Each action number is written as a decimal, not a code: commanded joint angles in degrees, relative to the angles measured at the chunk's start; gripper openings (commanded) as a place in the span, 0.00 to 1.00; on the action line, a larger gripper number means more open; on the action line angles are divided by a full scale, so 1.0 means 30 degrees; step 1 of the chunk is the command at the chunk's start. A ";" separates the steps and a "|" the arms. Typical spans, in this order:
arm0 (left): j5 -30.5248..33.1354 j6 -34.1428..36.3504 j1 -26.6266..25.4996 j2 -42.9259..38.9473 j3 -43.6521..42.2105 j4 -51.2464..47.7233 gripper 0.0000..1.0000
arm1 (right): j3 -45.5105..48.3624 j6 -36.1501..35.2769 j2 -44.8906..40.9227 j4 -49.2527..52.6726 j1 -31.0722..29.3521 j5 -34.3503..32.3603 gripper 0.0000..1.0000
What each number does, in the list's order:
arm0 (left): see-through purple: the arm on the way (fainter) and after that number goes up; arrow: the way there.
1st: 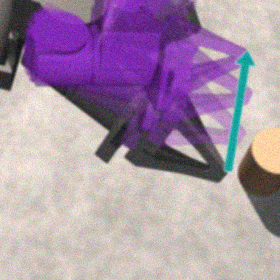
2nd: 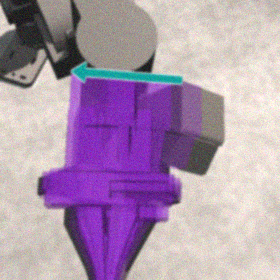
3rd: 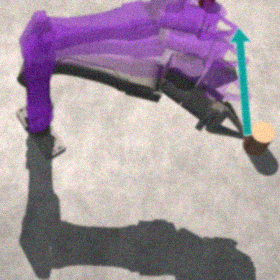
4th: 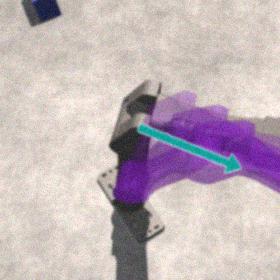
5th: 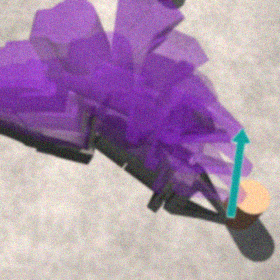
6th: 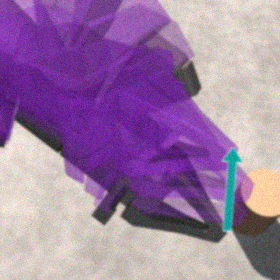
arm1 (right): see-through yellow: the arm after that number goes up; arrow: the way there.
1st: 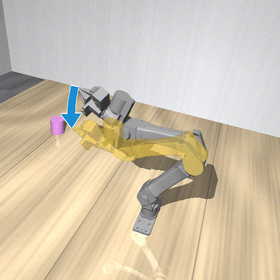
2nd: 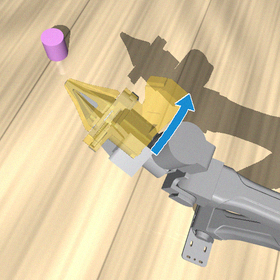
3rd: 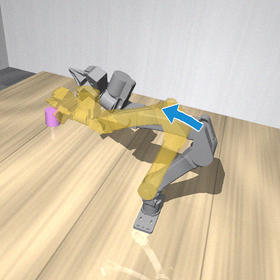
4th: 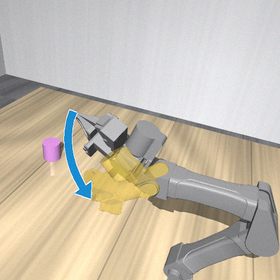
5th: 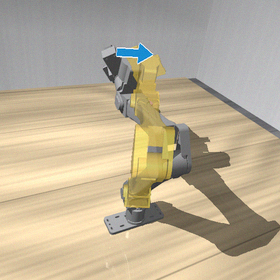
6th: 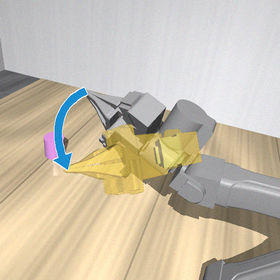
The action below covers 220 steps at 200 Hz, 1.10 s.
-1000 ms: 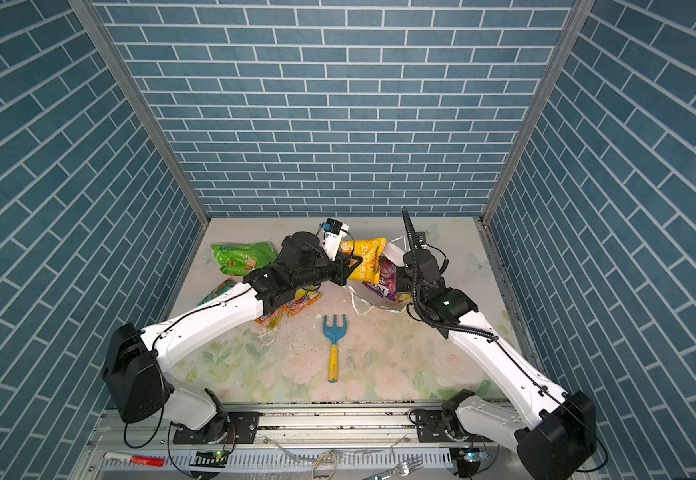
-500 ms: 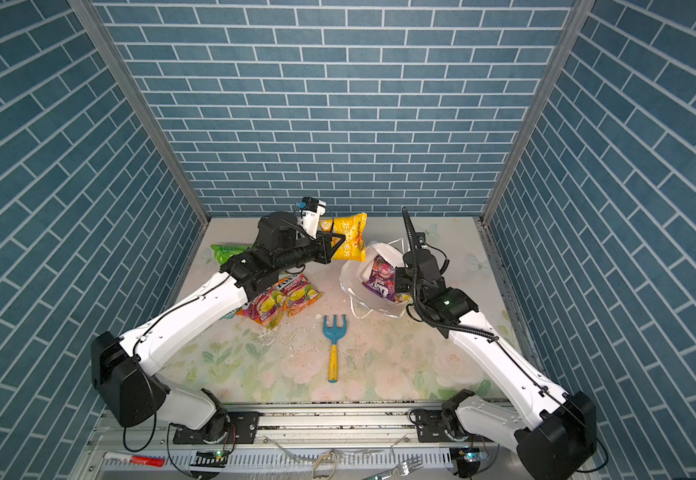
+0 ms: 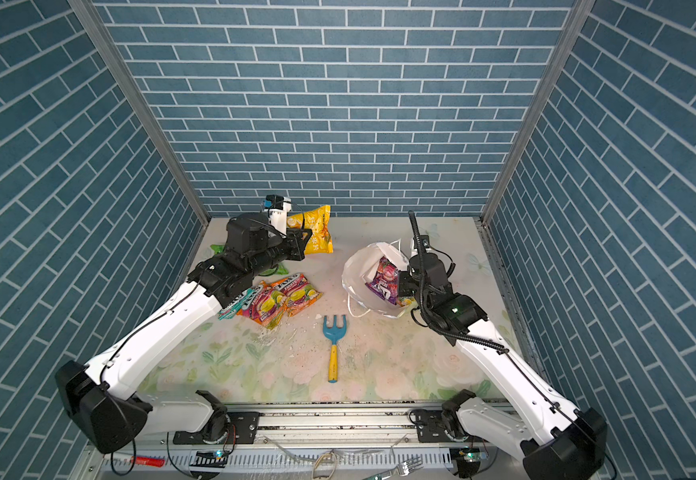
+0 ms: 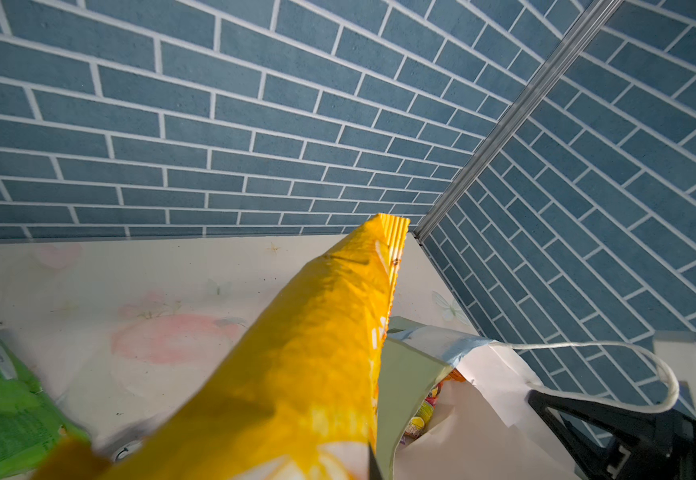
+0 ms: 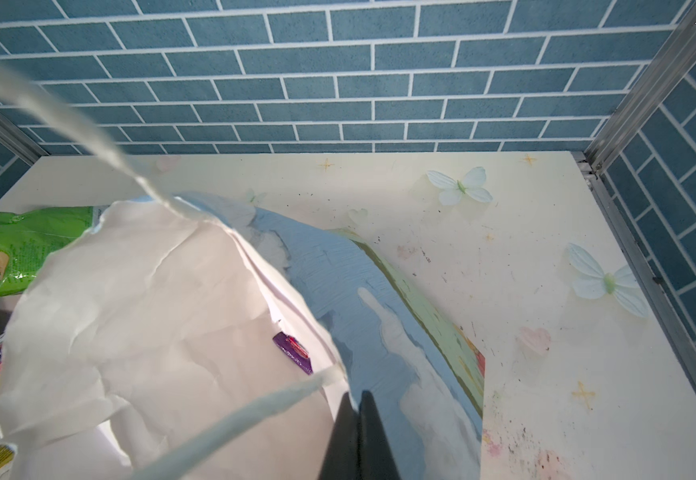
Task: Take the snacks out of the paper bag
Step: 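Carry the yellow corn snack bag with the left gripper over the snack pile, then lower the left gripper and release the yellow corn snack onto the pile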
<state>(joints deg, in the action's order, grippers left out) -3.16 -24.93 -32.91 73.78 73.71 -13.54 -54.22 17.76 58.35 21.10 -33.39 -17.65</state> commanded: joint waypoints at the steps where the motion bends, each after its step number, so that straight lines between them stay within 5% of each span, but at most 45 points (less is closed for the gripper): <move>1: 0.1437 0.0456 0.0096 -0.1133 -0.1395 -0.0313 0.00 | 0.0889 -0.1292 -0.0547 -0.0241 -0.0077 0.0359 0.00; 120: 0.2622 0.0443 0.0128 -0.0688 -0.4839 0.0983 0.00 | 0.3266 -0.4528 -0.2134 0.0448 -0.0094 0.4861 0.00; 220: 0.1668 -0.0128 0.1593 0.0461 -0.6031 0.2227 0.00 | 0.3937 -0.4441 -0.3201 0.1356 -0.0120 0.4249 0.00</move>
<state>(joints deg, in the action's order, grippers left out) 2.15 -25.04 -29.74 74.76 56.40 -8.86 -44.23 5.63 49.84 21.50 -33.50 -3.22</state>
